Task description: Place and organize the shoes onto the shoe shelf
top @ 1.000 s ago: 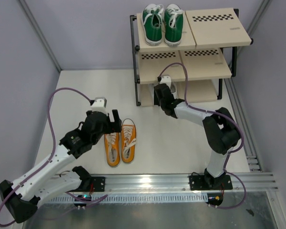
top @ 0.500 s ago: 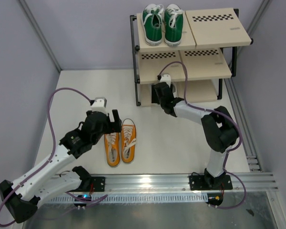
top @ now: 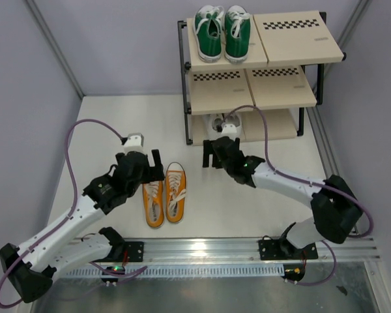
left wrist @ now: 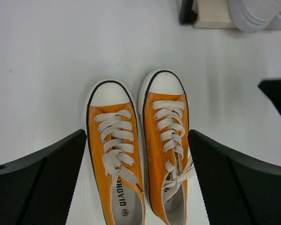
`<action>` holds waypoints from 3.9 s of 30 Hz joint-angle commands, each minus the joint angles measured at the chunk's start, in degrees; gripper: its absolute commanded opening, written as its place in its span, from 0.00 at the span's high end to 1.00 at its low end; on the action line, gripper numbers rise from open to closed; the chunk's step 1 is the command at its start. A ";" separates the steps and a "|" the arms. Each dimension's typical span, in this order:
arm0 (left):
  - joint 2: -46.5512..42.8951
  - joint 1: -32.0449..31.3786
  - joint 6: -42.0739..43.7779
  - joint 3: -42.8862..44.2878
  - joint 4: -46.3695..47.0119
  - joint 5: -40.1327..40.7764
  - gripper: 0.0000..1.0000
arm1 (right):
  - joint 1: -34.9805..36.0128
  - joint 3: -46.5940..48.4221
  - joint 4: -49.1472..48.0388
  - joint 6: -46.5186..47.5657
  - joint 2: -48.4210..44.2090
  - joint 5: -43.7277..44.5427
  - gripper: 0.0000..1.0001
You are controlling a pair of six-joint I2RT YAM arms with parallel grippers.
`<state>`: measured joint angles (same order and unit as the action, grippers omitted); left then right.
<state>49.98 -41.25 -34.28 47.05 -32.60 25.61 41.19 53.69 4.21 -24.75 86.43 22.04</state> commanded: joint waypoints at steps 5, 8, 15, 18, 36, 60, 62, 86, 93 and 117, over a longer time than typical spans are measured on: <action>3.64 4.33 -11.58 4.55 -13.98 6.92 0.06 | 21.19 -3.77 12.22 -21.89 -8.56 4.32 0.13; 3.11 6.71 -14.22 3.58 -15.12 7.09 0.06 | 28.49 -0.19 15.82 -27.27 -6.64 7.48 0.15; 0.56 8.21 -14.68 3.93 -17.76 9.03 0.05 | 37.38 12.48 26.37 -33.33 6.98 14.60 0.22; -1.63 8.21 -14.67 2.01 -17.94 7.18 0.05 | 37.91 13.28 25.68 -34.66 9.01 15.14 0.25; -8.58 8.21 -13.71 -1.87 -15.92 4.37 0.05 | 35.37 12.58 19.97 -34.93 16.22 13.47 0.45; -9.90 8.21 -14.76 -2.75 -16.36 5.95 0.04 | 29.47 4.32 32.34 -39.93 -2.04 20.40 0.97; -9.72 8.21 -14.67 -2.84 -15.92 5.86 0.04 | 29.56 2.65 35.68 -42.47 -8.36 22.77 0.97; -9.63 8.21 -12.92 -3.63 -13.10 4.37 0.04 | -2.42 8.70 13.46 2.16 -24.75 17.08 0.97; -9.28 8.21 -12.48 -3.37 -13.02 4.80 0.04 | -7.43 17.05 11.00 6.03 -15.43 13.47 0.97; -6.82 8.21 -11.25 -2.75 -12.23 4.63 0.04 | -15.17 30.50 4.49 4.89 -0.40 13.20 0.97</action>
<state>43.13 -33.34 -46.04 43.66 -46.92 29.52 27.35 79.44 17.12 -18.15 86.41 33.85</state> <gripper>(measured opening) 0.960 0.057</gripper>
